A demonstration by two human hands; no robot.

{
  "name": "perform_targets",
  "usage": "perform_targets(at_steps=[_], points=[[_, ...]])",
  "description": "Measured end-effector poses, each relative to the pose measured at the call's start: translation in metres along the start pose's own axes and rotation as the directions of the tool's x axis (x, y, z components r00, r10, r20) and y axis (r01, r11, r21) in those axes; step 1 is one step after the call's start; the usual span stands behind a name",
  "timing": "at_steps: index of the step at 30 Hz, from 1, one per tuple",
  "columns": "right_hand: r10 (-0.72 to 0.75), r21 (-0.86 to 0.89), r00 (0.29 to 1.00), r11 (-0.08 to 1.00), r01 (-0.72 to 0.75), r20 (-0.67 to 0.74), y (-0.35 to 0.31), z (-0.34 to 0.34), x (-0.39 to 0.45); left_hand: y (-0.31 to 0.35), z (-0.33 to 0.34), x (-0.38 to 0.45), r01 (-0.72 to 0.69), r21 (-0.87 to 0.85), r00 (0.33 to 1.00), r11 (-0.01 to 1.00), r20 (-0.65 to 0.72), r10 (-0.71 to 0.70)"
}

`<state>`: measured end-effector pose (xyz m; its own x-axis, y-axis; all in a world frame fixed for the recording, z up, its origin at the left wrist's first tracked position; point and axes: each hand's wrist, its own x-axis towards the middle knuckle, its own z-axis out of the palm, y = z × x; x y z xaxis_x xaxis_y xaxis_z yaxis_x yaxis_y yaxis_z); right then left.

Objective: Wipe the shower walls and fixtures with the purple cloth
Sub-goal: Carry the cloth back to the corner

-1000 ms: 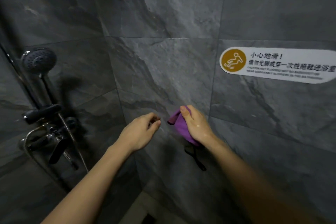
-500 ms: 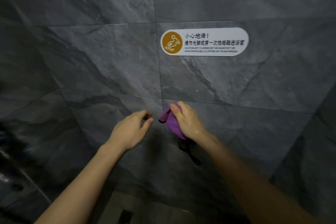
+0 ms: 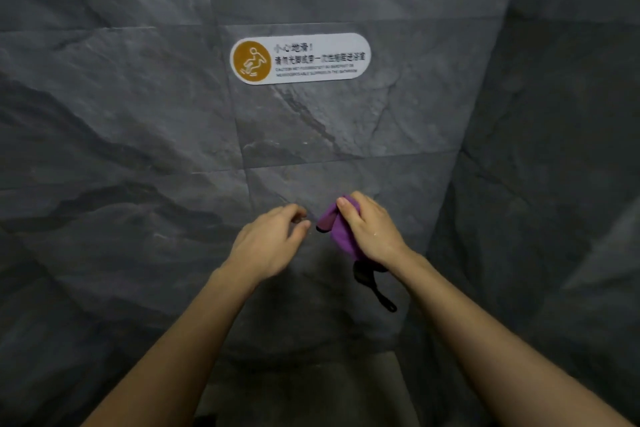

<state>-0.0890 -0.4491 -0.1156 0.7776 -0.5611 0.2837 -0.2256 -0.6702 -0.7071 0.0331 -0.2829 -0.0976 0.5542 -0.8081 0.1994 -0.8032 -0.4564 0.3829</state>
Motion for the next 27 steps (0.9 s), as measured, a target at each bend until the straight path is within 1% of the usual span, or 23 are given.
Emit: perform_targets(at_steps=[3, 4, 7, 9, 12, 15, 20, 23, 27], points=[[0.066, -0.004, 0.996, 0.998, -0.067, -0.062, 0.013, -0.017, -0.024, 0.019, 0.009, 0.0, -0.065, -0.017, 0.997, 0.998, 0.036, 0.066], [0.113, -0.032, 0.988, 0.993, -0.117, -0.106, 0.026, -0.034, -0.043, 0.04, 0.019, 0.0, -0.117, -0.036, 0.991, 0.993, 0.063, 0.119], [0.129, -0.051, 0.984, 0.989, -0.136, -0.12, 0.033, -0.046, -0.057, 0.051, 0.029, 0.002, -0.141, -0.051, 0.988, 0.989, 0.058, 0.144], [0.178, -0.063, 0.968, 0.979, -0.192, -0.175, 0.049, -0.068, -0.076, 0.079, 0.042, 0.004, -0.202, -0.07, 0.975, 0.977, 0.084, 0.208], [0.201, -0.093, 0.953, 0.97, -0.227, -0.227, 0.072, -0.097, -0.097, 0.116, 0.058, 0.009, -0.273, -0.078, 0.952, 0.959, 0.119, 0.281], [0.225, -0.096, 0.94, 0.962, -0.257, -0.257, 0.098, -0.123, -0.12, 0.153, 0.081, 0.013, -0.34, -0.094, 0.925, 0.936, 0.145, 0.351], [0.272, -0.116, 0.925, 0.944, -0.31, -0.264, 0.138, -0.162, -0.165, 0.215, 0.118, 0.012, -0.433, -0.125, 0.87, 0.893, 0.204, 0.45], [0.328, -0.111, 0.899, 0.921, -0.372, -0.291, 0.165, -0.189, -0.194, 0.256, 0.145, 0.011, -0.486, -0.155, 0.825, 0.86, 0.244, 0.51], [0.374, -0.109, 0.852, 0.892, -0.439, -0.367, 0.197, -0.224, -0.231, 0.307, 0.176, 0.005, -0.542, -0.19, 0.771, 0.819, 0.275, 0.574]])
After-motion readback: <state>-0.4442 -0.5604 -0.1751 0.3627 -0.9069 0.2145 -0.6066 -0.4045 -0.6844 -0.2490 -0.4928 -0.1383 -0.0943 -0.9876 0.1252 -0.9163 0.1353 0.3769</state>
